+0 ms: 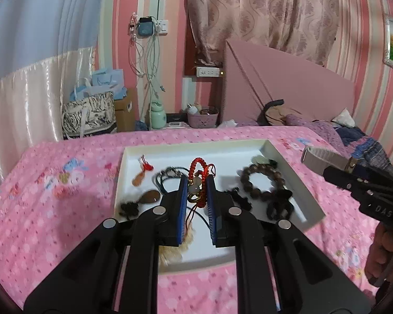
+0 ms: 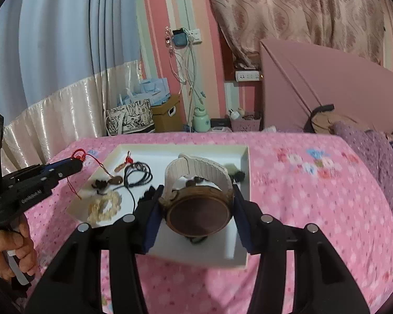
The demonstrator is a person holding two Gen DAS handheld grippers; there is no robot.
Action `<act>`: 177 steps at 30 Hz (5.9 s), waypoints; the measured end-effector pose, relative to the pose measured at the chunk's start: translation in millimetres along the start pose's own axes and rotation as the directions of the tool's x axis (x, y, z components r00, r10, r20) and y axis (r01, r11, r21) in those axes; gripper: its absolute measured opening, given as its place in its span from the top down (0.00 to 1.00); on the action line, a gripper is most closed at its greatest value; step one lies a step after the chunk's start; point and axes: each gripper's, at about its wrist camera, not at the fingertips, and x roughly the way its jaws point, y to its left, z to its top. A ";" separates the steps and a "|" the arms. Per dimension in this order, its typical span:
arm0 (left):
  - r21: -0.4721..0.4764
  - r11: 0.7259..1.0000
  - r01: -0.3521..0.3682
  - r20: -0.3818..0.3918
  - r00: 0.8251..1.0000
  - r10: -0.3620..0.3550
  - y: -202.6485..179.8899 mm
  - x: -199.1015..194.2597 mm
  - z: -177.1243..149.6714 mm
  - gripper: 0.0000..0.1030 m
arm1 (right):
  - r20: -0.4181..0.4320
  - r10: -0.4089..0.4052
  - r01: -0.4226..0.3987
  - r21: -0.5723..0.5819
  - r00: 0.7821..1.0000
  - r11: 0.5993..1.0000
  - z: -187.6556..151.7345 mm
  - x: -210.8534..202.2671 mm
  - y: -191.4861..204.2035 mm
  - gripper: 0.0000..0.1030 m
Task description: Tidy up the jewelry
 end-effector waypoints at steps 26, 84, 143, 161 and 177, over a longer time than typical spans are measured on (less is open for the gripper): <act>-0.009 1.000 0.004 -0.261 0.965 -0.006 11.6 153.6 38.2 0.88 | -0.257 0.035 -0.046 -0.037 0.966 0.998 48.1 148.5 -5.3 0.52; -0.006 0.969 -0.248 0.032 0.968 0.248 55.9 -112.9 -79.8 0.03 | 0.032 -0.061 0.062 -0.013 0.998 0.998 -81.2 -100.5 -9.3 0.05; -0.078 0.940 -0.333 0.125 0.932 0.341 80.5 -134.8 -160.7 0.03 | 0.093 -0.233 0.232 0.019 0.968 0.972 -146.1 -106.5 -21.9 0.02; -0.078 0.940 -0.334 0.125 0.932 0.341 80.3 -134.5 -160.9 0.03 | 0.092 -0.233 0.232 0.019 0.968 0.972 -145.9 -106.6 -22.7 0.02; -0.079 0.940 -0.333 0.125 0.932 0.341 80.5 -134.4 -161.1 0.03 | 0.091 -0.234 0.233 0.017 0.968 0.972 -145.8 -106.5 -23.0 0.02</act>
